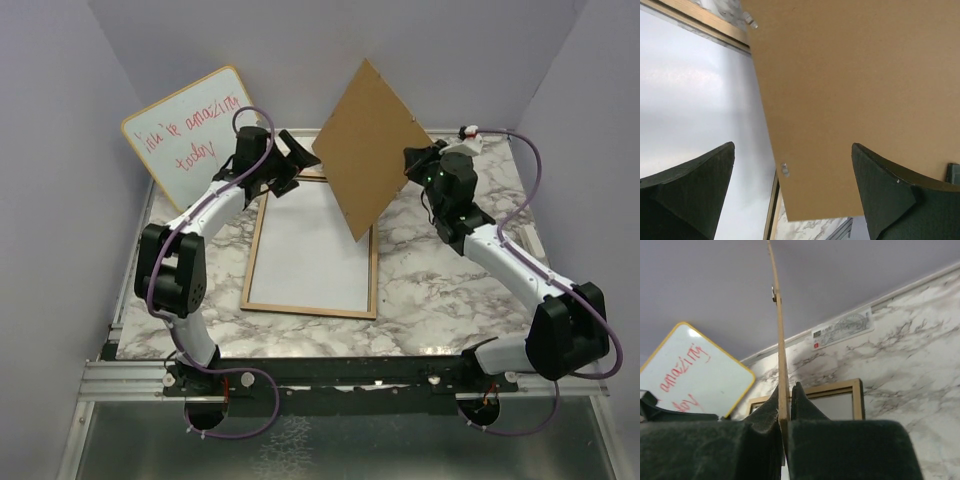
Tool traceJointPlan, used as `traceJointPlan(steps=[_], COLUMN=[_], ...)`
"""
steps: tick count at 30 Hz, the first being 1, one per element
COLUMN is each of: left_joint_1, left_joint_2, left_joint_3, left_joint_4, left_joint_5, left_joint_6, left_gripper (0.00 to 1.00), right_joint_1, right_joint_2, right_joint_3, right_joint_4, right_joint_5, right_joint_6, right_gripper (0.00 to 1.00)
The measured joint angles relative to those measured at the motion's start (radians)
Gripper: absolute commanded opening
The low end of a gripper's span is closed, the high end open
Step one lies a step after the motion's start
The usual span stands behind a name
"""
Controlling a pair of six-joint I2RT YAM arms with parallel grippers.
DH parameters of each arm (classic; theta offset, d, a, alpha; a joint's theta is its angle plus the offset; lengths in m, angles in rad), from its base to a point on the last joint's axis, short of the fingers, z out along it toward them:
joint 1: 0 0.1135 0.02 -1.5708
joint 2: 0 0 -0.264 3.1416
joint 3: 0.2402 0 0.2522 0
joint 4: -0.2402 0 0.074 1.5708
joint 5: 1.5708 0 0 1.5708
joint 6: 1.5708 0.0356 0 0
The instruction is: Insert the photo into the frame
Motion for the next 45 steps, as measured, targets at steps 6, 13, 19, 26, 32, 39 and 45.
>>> traceJointPlan(steps=[6,13,19,26,32,39,45], left_joint_1=[-0.005,-0.009,-0.017,-0.051,-0.084,-0.096,-0.094], left_joint_2=[0.047,0.048,0.069,0.130,0.167,0.174,0.174], left_joint_3=[-0.025,-0.074,-0.142,-0.211,-0.246,-0.263,-0.299], left_joint_4=[0.113,0.139,0.160,0.290,0.381,0.542,0.636], left_joint_5=[0.023,0.013,0.017,0.071,0.090,0.089,0.064], left_joint_6=[-0.010,0.014,0.005,-0.085,-0.185,-0.350,-0.444], left_gripper=[0.99,0.99,0.99,0.99,0.84,0.56,0.26], right_joint_1=[-0.079,-0.124,-0.141,-0.145,-0.150,-0.154,-0.158], right_joint_2=[-0.026,-0.060,-0.096,-0.115,-0.132,-0.138,-0.141], right_joint_3=[-0.091,-0.158,-0.203,-0.240,-0.240,-0.244,-0.246], right_joint_4=[0.014,0.023,0.021,-0.002,-0.036,-0.074,-0.089], right_joint_5=[-0.061,-0.101,-0.146,-0.174,-0.179,-0.191,-0.201], right_joint_6=[0.195,0.350,0.441,0.544,0.589,0.650,0.682], right_gripper=[0.01,0.01,0.01,0.01,0.01,0.01,0.01])
